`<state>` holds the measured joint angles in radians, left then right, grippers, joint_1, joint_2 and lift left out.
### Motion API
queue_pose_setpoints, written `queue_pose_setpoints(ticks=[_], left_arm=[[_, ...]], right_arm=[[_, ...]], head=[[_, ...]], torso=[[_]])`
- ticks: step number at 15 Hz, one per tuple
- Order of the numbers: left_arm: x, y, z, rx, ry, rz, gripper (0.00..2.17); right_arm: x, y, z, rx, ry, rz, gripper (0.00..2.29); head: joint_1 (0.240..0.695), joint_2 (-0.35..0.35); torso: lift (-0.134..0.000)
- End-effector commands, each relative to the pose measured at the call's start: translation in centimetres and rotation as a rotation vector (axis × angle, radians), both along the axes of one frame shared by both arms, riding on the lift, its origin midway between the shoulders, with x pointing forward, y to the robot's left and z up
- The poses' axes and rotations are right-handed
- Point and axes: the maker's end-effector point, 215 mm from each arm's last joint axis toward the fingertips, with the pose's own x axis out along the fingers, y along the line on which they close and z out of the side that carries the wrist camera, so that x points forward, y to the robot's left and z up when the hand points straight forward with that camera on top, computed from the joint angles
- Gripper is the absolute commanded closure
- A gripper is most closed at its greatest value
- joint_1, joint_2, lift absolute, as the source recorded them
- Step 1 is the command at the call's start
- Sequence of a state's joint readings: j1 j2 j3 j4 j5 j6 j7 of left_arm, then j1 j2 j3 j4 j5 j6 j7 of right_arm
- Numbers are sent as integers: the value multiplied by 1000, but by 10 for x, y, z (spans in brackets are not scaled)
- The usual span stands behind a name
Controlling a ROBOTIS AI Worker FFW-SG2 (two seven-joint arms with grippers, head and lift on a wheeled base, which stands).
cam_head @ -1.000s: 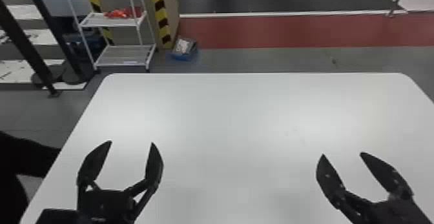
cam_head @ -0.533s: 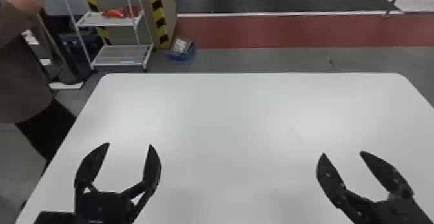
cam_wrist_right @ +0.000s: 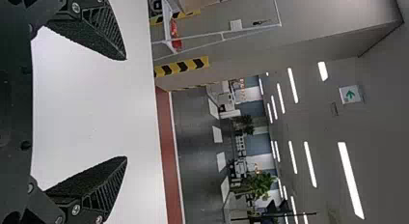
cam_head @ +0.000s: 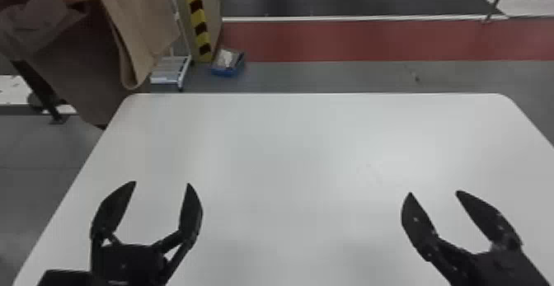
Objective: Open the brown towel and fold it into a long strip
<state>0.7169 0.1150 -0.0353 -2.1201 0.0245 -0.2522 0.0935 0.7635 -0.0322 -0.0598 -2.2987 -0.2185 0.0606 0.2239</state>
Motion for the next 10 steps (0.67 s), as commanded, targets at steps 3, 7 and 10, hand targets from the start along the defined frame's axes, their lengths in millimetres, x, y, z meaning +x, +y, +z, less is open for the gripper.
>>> queue_pose_setpoints(ticks=[3,7,10], left_arm=[[5,-1,-2,2,7,-5,124],[7,-3,-5,2,17,-8,124],[8,-3,-4,1,17,-11,124]], right_arm=[[2,-1,-1,2,-2,-5,157],[3,-1,-3,2,6,-5,157],[4,0,-5,-2,8,-4,157]], head=[[695,37],[695,34],[695,34]], torso=[[-123],[-123],[-123]])
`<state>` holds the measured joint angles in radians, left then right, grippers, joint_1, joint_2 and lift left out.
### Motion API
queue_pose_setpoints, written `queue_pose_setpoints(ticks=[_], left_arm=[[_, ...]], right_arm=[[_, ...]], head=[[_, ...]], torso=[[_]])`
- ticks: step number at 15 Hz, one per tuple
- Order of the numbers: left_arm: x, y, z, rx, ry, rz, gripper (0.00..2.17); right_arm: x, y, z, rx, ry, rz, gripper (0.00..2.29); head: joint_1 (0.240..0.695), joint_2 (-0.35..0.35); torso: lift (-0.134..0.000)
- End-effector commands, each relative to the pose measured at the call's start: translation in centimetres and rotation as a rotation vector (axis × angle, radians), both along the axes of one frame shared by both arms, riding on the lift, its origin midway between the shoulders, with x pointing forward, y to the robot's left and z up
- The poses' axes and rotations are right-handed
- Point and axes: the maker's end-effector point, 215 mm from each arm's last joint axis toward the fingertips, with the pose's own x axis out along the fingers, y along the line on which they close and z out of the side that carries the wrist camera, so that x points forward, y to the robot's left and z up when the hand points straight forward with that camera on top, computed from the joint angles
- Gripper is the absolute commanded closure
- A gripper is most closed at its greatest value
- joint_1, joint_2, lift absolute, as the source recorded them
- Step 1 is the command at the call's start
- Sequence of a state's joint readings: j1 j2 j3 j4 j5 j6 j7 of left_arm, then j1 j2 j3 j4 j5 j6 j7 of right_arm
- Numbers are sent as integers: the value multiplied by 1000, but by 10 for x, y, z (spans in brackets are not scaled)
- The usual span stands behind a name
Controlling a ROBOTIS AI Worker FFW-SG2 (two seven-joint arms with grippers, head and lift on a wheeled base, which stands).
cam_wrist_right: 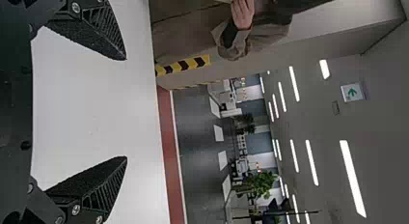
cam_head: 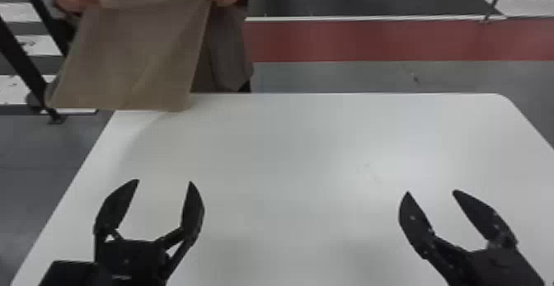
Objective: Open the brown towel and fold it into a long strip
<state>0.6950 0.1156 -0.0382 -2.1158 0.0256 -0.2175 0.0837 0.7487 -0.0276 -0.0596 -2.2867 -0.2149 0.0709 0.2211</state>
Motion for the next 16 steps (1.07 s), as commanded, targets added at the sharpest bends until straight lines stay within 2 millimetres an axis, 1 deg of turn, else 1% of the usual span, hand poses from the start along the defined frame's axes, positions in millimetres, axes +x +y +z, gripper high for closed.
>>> queue_pose_setpoints(ticks=[1,5,9,16], left_arm=[[0,0,0,1,2,-2,124],[0,-5,1,-3,3,-9,124],[-2,-8,0,-1,6,-15,124],[-3,-10,-3,-2,13,-16,124]], right_arm=[[0,1,-1,-3,3,2,157],[-2,-1,-5,-5,11,0,154],[-3,-1,-3,-9,9,3,137],[-3,-2,-6,-8,15,2,137]], head=[[695,33],[695,32],[695,23],[695,18]], torso=[[-123],[-123],[-123],[-123]])
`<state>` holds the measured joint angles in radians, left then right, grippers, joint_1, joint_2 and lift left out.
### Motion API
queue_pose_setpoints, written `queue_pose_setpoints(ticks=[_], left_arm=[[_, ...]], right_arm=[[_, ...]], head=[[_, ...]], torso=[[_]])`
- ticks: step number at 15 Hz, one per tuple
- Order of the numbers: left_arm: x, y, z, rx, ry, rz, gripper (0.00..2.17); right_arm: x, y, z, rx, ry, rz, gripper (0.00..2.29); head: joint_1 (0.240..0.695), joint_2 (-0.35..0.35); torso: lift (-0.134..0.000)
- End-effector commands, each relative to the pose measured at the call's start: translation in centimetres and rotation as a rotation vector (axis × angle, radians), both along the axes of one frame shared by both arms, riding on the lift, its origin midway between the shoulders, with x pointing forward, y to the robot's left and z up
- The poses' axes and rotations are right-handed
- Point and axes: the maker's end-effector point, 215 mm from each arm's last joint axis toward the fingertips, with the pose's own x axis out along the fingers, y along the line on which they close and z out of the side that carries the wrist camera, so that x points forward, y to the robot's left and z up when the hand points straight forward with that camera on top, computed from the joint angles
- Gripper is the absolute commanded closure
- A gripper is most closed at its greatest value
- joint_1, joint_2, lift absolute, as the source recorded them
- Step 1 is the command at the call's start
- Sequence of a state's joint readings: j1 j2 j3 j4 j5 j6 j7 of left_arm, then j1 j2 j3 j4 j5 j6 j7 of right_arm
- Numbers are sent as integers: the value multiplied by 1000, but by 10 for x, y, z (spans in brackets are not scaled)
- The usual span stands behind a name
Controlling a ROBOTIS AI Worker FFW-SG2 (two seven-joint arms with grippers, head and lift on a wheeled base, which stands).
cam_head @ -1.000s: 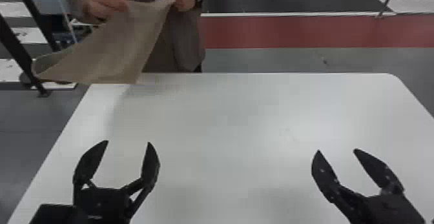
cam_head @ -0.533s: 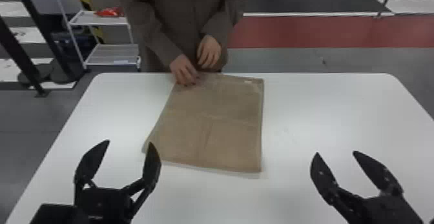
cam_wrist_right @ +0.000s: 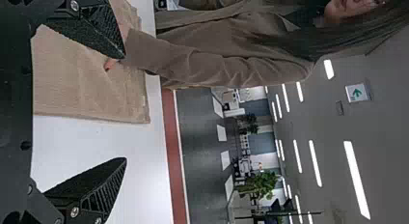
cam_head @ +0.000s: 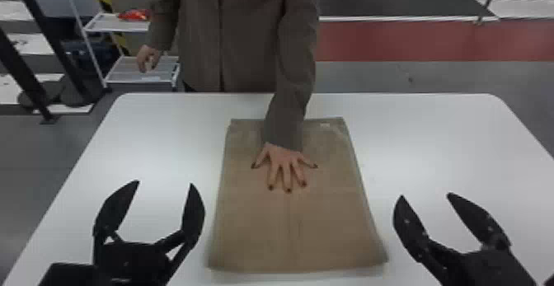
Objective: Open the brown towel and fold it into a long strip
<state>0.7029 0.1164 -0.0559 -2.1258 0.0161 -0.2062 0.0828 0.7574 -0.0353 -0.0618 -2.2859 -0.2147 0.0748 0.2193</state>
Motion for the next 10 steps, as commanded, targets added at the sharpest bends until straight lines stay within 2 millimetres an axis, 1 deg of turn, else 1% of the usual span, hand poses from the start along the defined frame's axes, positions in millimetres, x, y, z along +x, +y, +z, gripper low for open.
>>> queue_pose_setpoints(ticks=[1,10], left_arm=[[0,0,-2,0,4,0,124],[0,0,-2,1,2,1,124]], right_arm=[[0,-1,0,-1,-1,-1,137],[0,-1,-1,2,0,-2,137]], head=[[695,17],[695,16]], torso=[[-123],[-123]])
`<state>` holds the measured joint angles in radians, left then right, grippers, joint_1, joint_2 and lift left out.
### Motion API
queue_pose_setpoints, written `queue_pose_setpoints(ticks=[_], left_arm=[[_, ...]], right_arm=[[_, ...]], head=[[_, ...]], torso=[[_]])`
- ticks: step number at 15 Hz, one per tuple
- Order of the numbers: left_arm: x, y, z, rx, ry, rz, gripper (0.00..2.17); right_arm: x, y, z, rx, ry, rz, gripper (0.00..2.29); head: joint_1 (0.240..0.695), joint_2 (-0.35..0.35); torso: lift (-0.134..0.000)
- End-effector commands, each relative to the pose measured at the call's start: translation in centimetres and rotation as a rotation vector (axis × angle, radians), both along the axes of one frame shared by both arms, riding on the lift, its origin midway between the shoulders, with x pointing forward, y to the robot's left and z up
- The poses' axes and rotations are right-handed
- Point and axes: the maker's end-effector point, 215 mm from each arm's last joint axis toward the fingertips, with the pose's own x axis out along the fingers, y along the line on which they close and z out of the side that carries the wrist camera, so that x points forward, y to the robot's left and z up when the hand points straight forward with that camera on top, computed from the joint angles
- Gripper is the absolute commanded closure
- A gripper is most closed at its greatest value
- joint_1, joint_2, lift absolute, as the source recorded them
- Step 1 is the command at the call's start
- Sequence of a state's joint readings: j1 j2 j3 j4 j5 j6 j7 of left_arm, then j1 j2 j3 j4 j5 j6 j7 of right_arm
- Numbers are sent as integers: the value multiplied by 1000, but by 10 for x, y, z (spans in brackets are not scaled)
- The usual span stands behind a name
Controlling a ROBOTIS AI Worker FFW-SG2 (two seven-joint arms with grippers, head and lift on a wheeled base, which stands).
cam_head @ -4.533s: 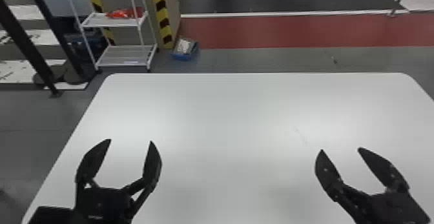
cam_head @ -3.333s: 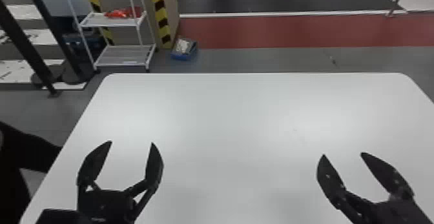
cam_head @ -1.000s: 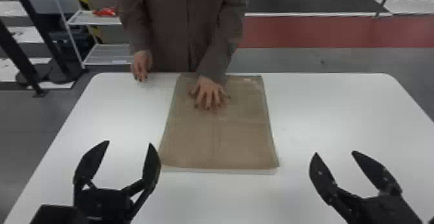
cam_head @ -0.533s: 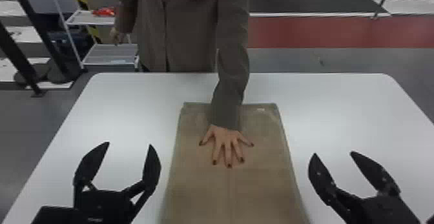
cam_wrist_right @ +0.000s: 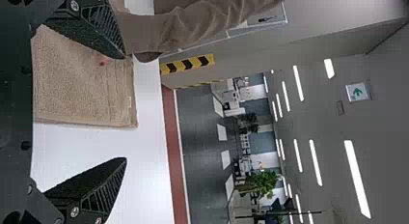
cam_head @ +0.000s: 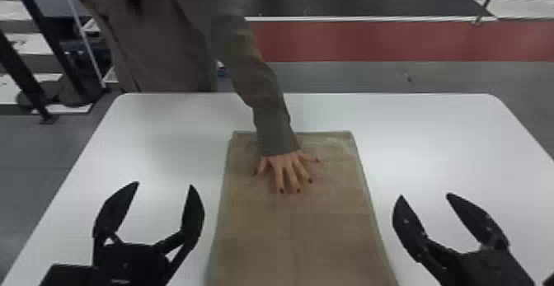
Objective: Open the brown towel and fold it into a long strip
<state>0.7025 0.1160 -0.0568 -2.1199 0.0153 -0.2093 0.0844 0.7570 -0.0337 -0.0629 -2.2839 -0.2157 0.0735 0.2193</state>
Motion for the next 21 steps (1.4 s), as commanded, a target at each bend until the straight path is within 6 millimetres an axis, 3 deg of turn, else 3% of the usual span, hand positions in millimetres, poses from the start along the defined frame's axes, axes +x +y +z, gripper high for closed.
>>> queue_pose_setpoints(ticks=[1,5,7,10,13,15,18,21], left_arm=[[0,0,-1,1,1,0,124],[6,0,-11,4,12,-6,124],[17,-1,-24,-2,24,-17,130],[35,-6,-21,-9,20,-36,130],[64,-14,-24,-5,34,-51,130],[91,-27,-45,-1,95,-81,130],[133,-33,-56,-33,118,-121,154],[166,-32,-64,-76,149,-148,211]], right_arm=[[1,0,-1,2,0,-1,137],[2,0,-4,0,8,-2,137],[9,2,-16,-17,37,4,137],[27,3,-27,-42,54,4,137],[57,16,-24,-79,22,21,137],[78,25,-32,-102,44,36,137],[95,26,-55,-103,76,39,137],[97,26,-66,-102,85,37,137]], head=[[695,16],[695,15],[695,15],[695,13],[695,14],[695,16],[695,9],[695,1]], torso=[[-123],[-123],[-123],[-123],[-123],[-123],[-123],[-123]])
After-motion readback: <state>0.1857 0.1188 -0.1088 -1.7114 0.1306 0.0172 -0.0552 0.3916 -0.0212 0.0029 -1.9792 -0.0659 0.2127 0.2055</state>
